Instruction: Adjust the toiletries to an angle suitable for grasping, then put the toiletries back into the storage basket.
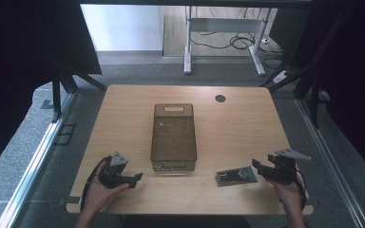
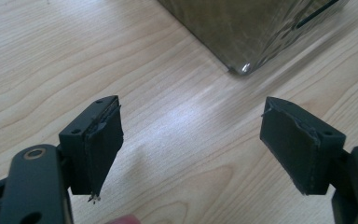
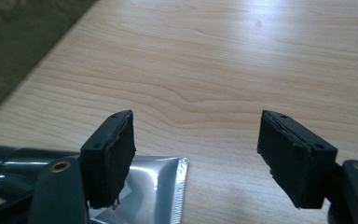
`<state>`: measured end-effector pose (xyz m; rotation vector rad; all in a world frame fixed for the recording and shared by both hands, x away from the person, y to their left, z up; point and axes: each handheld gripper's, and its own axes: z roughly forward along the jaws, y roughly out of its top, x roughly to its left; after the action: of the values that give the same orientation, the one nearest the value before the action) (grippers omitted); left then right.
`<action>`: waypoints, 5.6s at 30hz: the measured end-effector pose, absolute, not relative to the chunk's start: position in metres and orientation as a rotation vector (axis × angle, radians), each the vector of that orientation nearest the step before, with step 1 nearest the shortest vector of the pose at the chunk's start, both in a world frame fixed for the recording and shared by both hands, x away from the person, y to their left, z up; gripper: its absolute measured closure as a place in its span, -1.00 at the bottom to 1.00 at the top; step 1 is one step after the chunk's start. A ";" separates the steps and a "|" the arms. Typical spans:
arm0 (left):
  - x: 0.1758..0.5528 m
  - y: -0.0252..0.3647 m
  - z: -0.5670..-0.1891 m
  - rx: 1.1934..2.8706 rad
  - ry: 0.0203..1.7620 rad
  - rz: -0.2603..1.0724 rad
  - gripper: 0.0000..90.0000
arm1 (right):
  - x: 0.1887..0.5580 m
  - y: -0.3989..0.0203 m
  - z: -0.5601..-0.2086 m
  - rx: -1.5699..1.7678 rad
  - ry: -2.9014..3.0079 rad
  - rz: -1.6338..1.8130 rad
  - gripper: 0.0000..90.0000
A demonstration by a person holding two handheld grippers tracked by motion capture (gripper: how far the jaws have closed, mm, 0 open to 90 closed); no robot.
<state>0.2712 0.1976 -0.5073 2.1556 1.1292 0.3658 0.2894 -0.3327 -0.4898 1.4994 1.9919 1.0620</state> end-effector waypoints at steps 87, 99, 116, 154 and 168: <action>0.264 0.193 -0.495 2.145 1.065 0.349 -0.52 | 0.288 -0.213 -0.482 0.994 2.895 0.640 0.99; 0.264 0.193 -0.496 2.148 1.067 0.348 -0.52 | 0.297 -0.203 -0.492 1.008 2.897 0.617 1.00; 0.264 0.193 -0.497 2.148 1.076 0.343 -0.52 | 0.317 -0.203 -0.489 1.060 2.831 0.641 0.99; 0.265 0.194 -0.498 2.158 1.074 0.341 -0.52 | 0.321 -0.220 -0.460 1.123 2.682 0.754 0.80; 0.265 0.192 -0.499 2.175 1.068 0.329 -0.52 | 0.318 -0.235 -0.449 1.220 2.623 0.679 -0.05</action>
<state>0.2649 0.1918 -0.4987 2.1747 1.0679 0.3290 0.3175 -0.2350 -0.4491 1.2204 2.6229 0.6790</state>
